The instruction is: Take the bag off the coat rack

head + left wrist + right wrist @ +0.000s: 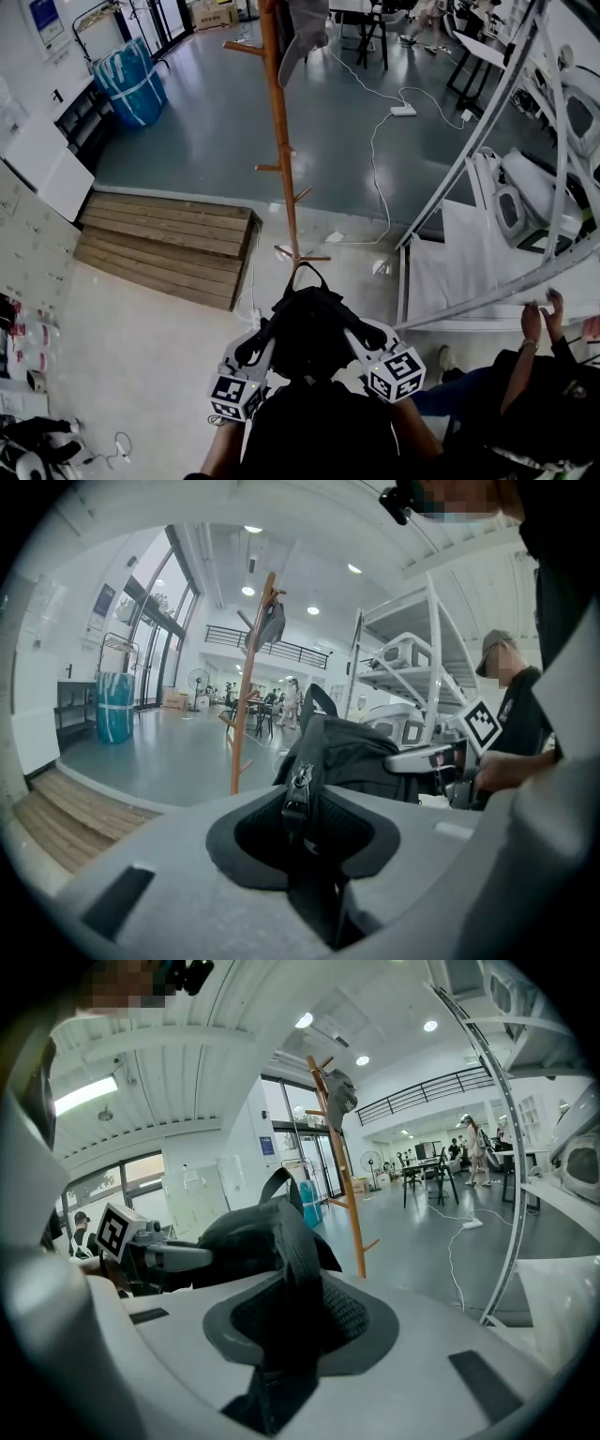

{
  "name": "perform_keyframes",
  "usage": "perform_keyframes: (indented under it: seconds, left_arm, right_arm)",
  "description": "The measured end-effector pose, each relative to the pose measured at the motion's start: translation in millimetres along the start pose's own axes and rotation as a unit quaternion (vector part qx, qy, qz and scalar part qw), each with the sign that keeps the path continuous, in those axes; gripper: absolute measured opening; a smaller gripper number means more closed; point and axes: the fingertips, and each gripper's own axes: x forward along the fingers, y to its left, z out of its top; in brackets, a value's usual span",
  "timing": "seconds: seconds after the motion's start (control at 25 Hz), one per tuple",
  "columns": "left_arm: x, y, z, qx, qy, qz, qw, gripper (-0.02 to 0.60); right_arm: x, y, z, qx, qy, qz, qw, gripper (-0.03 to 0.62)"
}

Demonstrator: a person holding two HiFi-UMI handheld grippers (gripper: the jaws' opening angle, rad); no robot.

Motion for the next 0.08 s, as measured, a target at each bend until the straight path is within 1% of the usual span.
perform_keyframes:
  seconds: [0.08]
  left_arm:
    - [0.0,-0.2,0.4,-0.003,0.002,0.002,1.0,0.094]
  right_arm:
    - [0.7,-0.4,0.7,0.0,0.001,0.0,1.0,0.091]
